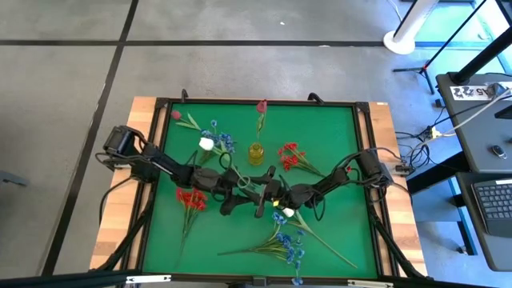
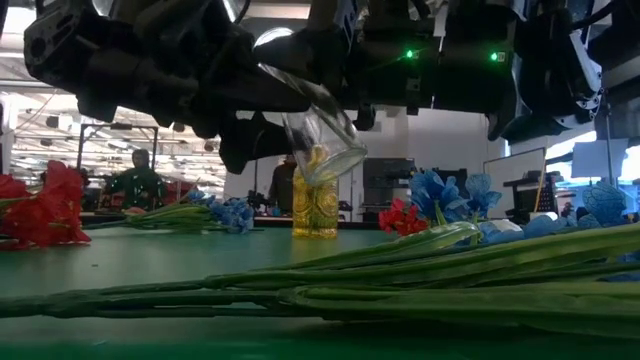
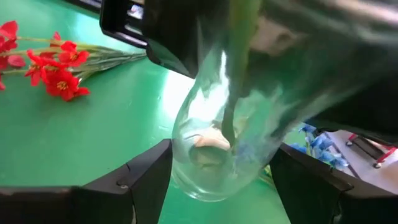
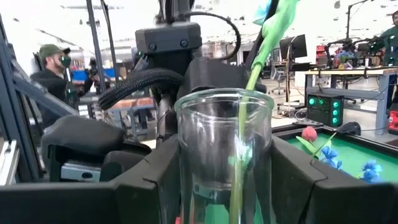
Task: Sort flowers into vase by color
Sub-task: Adjust the transparent flower vase
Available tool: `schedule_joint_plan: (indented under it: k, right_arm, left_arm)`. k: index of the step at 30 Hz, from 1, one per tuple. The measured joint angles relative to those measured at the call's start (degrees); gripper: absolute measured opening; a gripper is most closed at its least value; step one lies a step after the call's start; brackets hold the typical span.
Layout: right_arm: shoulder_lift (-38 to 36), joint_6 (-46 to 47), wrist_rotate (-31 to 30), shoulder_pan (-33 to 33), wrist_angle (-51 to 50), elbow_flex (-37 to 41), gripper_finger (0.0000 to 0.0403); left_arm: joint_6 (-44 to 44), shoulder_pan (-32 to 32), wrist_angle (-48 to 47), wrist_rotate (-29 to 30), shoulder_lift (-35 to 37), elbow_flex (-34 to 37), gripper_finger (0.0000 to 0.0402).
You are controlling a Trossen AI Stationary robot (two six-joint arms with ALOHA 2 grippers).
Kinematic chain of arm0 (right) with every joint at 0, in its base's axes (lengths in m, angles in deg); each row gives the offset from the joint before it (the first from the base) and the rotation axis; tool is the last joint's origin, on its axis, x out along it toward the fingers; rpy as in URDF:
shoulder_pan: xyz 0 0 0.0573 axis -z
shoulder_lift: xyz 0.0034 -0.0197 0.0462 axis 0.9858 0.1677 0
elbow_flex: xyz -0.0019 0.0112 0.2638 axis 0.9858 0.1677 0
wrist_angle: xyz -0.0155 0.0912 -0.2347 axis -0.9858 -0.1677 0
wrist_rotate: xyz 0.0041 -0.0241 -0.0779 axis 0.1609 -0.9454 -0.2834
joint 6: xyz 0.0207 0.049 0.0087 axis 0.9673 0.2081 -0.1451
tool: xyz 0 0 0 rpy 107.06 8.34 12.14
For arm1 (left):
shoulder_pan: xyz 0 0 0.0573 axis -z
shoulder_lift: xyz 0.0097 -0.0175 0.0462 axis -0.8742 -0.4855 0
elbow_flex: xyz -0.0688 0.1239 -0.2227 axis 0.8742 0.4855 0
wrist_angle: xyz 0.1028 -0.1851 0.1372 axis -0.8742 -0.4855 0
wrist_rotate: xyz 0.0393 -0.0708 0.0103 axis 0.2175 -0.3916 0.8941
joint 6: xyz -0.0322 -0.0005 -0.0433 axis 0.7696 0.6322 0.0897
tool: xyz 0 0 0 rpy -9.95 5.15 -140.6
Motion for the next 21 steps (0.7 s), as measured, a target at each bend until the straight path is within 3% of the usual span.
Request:
schedule_joint_plan:
  k: [14,21]
  right_arm:
    - [-0.34,1.32,0.32,-0.07,0.98,-0.09,0.0179]
    - [-0.25,1.55,0.62,-0.07,-0.71,-0.15,0.0179]
  left_arm:
    - [-3.39,0.51,5.45,1.02,-0.21,0.30,0.0255]
    - [-3.67,0.62,2.23,1.55,-0.15,0.12,0.0233]
